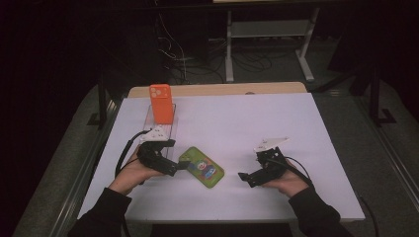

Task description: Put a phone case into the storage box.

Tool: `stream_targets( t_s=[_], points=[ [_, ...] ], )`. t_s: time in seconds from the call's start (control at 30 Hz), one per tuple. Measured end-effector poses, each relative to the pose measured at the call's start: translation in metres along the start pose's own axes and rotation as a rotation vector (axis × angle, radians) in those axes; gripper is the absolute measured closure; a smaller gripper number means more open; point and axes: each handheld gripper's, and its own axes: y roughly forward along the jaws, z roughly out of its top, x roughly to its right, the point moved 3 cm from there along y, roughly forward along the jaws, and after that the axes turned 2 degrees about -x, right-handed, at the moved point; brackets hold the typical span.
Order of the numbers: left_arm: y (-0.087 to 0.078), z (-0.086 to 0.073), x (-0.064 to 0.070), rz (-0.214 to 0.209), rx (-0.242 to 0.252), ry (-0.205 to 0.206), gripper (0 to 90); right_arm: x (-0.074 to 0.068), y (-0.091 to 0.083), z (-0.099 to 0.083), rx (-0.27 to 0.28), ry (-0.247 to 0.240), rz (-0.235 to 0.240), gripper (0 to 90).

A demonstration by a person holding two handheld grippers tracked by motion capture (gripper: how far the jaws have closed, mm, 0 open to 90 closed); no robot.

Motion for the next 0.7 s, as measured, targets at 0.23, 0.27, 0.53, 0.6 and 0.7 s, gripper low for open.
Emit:
stream_targets(
  t_s=[0.23, 0.27, 0.53, 0.6, 0.7],
  points=[
    [-0.002, -0.001, -0.004, -0.006, 0.008, -0.004, 1.0, -0.016, 0.019, 0.021, -0.032, -0.015, 0.019, 0.0],
    [-0.002, -0.001, -0.004, -0.008, 0.009, -0.007, 1.0, -0.019, 0.022, 0.024, -0.037, -0.015, 0.019, 0.0],
    [-0.003, 0.000, -0.003, -0.008, 0.011, -0.008, 1.0, -0.035, 0.050, 0.040, -0.083, -0.036, 0.034, 0.0],
    [-0.003, 0.000, -0.003, -0.006, 0.014, -0.010, 1.0, -0.038, 0.055, 0.043, -0.089, -0.044, 0.033, 0.0],
    [-0.003, 0.000, -0.004, -0.001, 0.017, -0.019, 1.0, -0.043, 0.063, 0.048, -0.105, -0.052, 0.035, 0.0]
  ],
)
